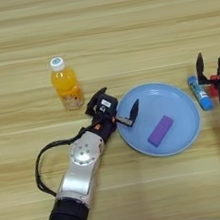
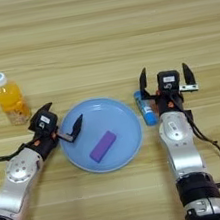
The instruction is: Move the objects on the table
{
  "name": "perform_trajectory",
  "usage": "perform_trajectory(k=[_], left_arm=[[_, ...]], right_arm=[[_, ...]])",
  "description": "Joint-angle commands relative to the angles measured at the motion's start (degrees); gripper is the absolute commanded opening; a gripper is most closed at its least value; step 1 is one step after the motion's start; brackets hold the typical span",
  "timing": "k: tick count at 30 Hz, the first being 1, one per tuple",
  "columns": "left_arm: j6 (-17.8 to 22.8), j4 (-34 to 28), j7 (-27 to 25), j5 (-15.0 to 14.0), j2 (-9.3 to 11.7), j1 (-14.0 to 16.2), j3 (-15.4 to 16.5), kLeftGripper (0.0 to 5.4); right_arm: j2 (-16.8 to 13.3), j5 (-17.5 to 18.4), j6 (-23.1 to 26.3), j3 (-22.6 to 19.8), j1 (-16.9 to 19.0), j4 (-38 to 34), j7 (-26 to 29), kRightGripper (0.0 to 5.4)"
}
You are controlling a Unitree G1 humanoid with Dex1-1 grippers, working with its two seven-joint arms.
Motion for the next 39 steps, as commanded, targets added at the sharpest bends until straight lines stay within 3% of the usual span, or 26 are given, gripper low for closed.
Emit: perform_trajectory(k=[1, 6, 12, 17, 33, 39], left_arm=[[1.15, 1.89, 2.1, 3.47, 0.48, -2.08, -0.66, 5.38], [2.77, 3.23, 4.09, 7.06, 0.95, -3.63, -1.34, 5.38], [3.7, 7.8, 5.38, 8.78, 1.15, -7.54, -1.22, 5.38], [3.19, 11.15, 6.06, 8.42, 0.7, -11.16, -0.33, 5.38], [1.52, 15.08, 7.37, 8.37, 0.05, -12.87, 1.26, 5.38], [0.14, 17.7, 11.37, 9.17, -0.15, -14.08, 2.12, 5.38]], right_arm=[[0.07, -0.47, 0.5, 0.09, -0.37, -0.07, -0.16, 5.4], [0.19, -0.53, 0.62, 0.19, -0.17, -0.44, -0.24, 5.4], [0.33, -0.59, 0.6, 0.32, -0.01, -0.7, -0.22, 5.4], [0.52, -0.79, 0.65, 0.37, 0.19, -1.21, -0.26, 5.4], [0.6, -1.13, 0.51, 0.48, 0.26, -1.58, 0.03, 5.4], [0.59, -1.21, 0.49, 0.59, 0.36, -1.76, 0.15, 5.4]])
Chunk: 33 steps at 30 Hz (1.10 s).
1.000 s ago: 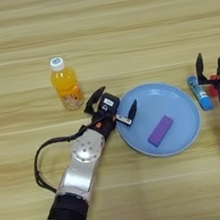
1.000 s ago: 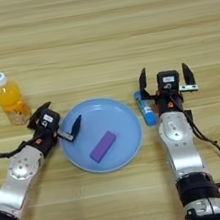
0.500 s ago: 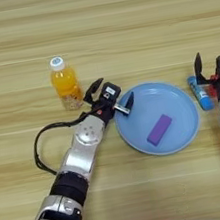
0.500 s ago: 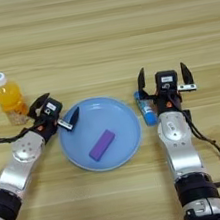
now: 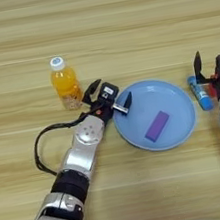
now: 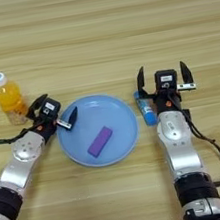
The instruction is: Move the objects on the table
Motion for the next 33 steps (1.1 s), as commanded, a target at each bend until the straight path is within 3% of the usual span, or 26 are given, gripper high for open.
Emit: perform_trajectory(k=[1, 12, 21, 28, 33], left_arm=[[-1.31, 2.53, 2.87, 0.61, -0.12, -1.75, 0.93, 5.38], [-6.14, 13.26, 8.15, 0.51, -0.69, -6.92, 2.27, 5.38], [-9.02, 15.61, 6.86, -0.35, -1.4, -7.42, 2.45, 5.38], [-9.87, 11.26, 4.39, -0.94, -2.07, -4.99, 2.11, 5.38], [-8.39, 0.07, 0.38, -2.26, -2.13, 0.17, 1.16, 5.38]], right_arm=[[-0.01, -0.37, 0.44, 0.24, 0.35, -0.59, 0.15, 5.4], [-0.03, -0.42, 0.34, 0.63, 0.45, -0.72, 0.35, 5.4], [0.08, -0.44, 0.35, 0.74, 0.43, -0.73, 0.24, 5.4], [0.13, -0.44, 0.4, 0.82, 0.47, -0.85, 0.23, 5.4], [0.14, -0.39, 0.49, 0.86, 0.35, -0.7, 0.25, 5.4]])
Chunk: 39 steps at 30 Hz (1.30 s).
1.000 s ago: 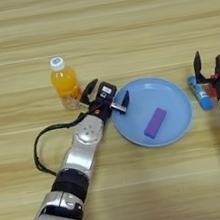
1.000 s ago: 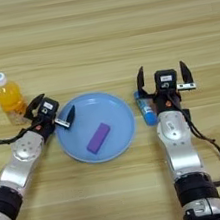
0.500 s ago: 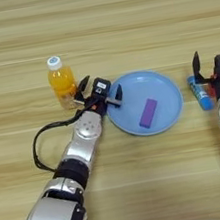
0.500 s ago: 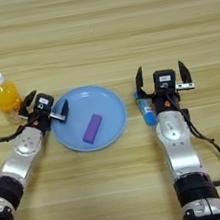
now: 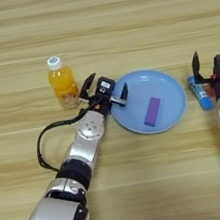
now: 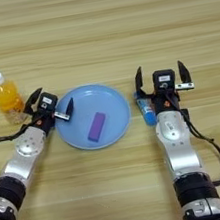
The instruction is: Move the objects on the table
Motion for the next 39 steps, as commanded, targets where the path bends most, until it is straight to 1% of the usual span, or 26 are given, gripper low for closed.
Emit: perform_trajectory(k=[1, 4, 9, 12, 14, 16, 18, 21, 23, 24, 27, 29, 31, 33, 34, 35, 37, 39], left_arm=[[2.07, -11.27, -3.89, -1.6, 0.18, 5.3, -0.96, 5.38], [4.48, -19.05, -5.78, -2.38, 0.64, 8.43, -1.21, 5.38], [8.07, -27.84, -7.48, -2.88, 1.12, 11.5, -0.98, 5.38], [9.41, -33.65, -9.34, -4.46, 1.66, 13.52, -1.1, 5.38], [9.59, -38.78, -11.87, -7.21, 2.27, 15.22, -1.07, 5.38], [8.76, -44.17, -14.16, -10.61, 3.01, 16.03, -0.22, 5.38], [8.05, -46.77, -15.27, -12.79, 3.44, 15.76, 0.75, 5.38], [6.62, -49.04, -16.15, -15.5, 3.59, 15.27, 2.12, 5.38], [5.65, -51.63, -15.67, -18.14, 3.48, 14.59, 4.54, 5.38], [5.46, -52.35, -15.06, -18.82, 3.48, 14.16, 5.77, 5.38], [4.34, -51.4, -11.96, -17.77, 3.69, 12.98, 8.97, 5.38], [3.49, -49.32, -8.93, -15.54, 4.01, 12.01, 11.05, 5.38], [3.46, -47.3, -7.07, -14.85, 4.27, 11.23, 12.58, 5.38], [3.22, -45.51, -3.77, -13.4, 4.63, 10.52, 14.76, 5.38], [3.3, -44.46, -2.81, -12.26, 5.18, 10.19, 15.19, 5.38], [3.96, -43.14, -2.37, -11.78, 5.58, 9.95, 15.26, 5.38], [4.93, -39.11, -1.76, -11.13, 5.88, 9.27, 15.28, 5.38], [4.64, -34.96, -1.62, -10.79, 6.11, 8.37, 15.2, 5.38]], right_arm=[[0.1, -0.28, 0.5, 0.15, 0.22, -0.31, 0.15, 5.4], [0.07, -0.27, 0.49, 0.18, 0.07, -0.06, 0.19, 5.4], [0.02, -0.25, 0.47, 0.25, -0.01, 0.13, 0.28, 5.4], [0.02, -0.24, 0.45, 0.26, 0.0, 0.18, 0.26, 5.4], [0.02, -0.25, 0.42, 0.26, -0.04, 0.28, 0.23, 5.4], [-0.03, -0.24, 0.38, 0.27, -0.21, 0.6, 0.28, 5.4], [-0.1, -0.21, 0.3, 0.26, -0.38, 0.95, 0.33, 5.4], [-0.1, -0.25, 0.24, 0.3, -0.43, 1.18, 0.32, 5.4], [-0.09, -0.28, 0.26, 0.34, -0.38, 1.2, 0.33, 5.4], [-0.09, -0.29, 0.25, 0.35, -0.38, 1.23, 0.33, 5.4], [-0.1, -0.31, 0.25, 0.39, -0.41, 1.26, 0.35, 5.4], [-0.1, -0.33, 0.25, 0.4, -0.41, 1.24, 0.33, 5.4], [-0.13, -0.33, 0.22, 0.39, -0.41, 1.28, 0.33, 5.4], [-0.14, -0.33, 0.21, 0.39, -0.38, 1.26, 0.32, 5.4], [-0.14, -0.34, 0.19, 0.39, -0.37, 1.27, 0.31, 5.4], [-0.15, -0.34, 0.17, 0.4, -0.37, 1.29, 0.32, 5.4], [-0.16, -0.35, 0.16, 0.41, -0.4, 1.32, 0.31, 5.4], [-0.13, -0.38, 0.23, 0.44, -0.37, 1.18, 0.29, 5.4]])
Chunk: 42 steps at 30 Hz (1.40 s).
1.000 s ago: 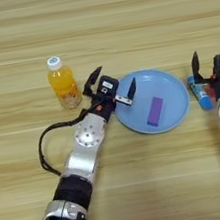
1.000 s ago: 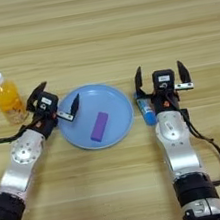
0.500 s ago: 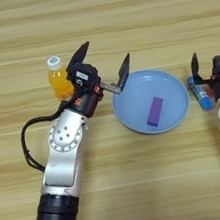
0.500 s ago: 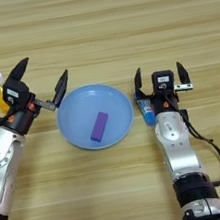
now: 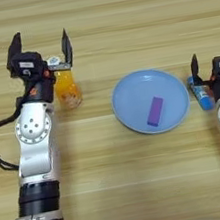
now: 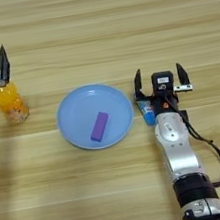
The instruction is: Move the objects on the table
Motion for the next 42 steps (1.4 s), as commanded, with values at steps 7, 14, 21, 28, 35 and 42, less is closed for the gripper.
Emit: perform_trajectory(k=[7, 14, 21, 28, 35, 42], left_arm=[[-1.03, 12.53, -1.89, 0.23, 0.27, -2.67, -1.81, 5.38], [-2.9, 18.29, -1.53, 0.36, 0.53, -4.05, -1.83, 5.38], [-4.93, 24.37, -1.19, 0.66, 0.7, -5.56, -1.79, 5.38], [-6.51, 28.34, -0.71, 0.78, 0.96, -6.79, -1.58, 5.38], [-8.2, 32.96, -0.4, 0.64, 1.12, -8.07, -1.45, 5.38], [-9.52, 38.89, -0.65, 0.05, 1.07, -9.48, -1.14, 4.65]], right_arm=[[-0.2, -0.35, 0.36, 0.18, -0.29, -0.05, 0.36, 5.4], [-0.21, -0.4, 0.31, 0.28, -0.41, 0.25, 0.38, 5.4], [-0.23, -0.47, 0.61, 0.42, -0.27, 0.15, 0.39, 5.4], [-0.28, -0.4, 0.56, 0.45, -0.31, 0.24, 0.4, 5.4], [-0.22, -0.44, 0.55, 0.51, -0.39, 0.38, 0.35, 5.4], [-0.13, -0.49, 0.56, 0.62, -0.51, 0.53, 0.24, 5.4]])
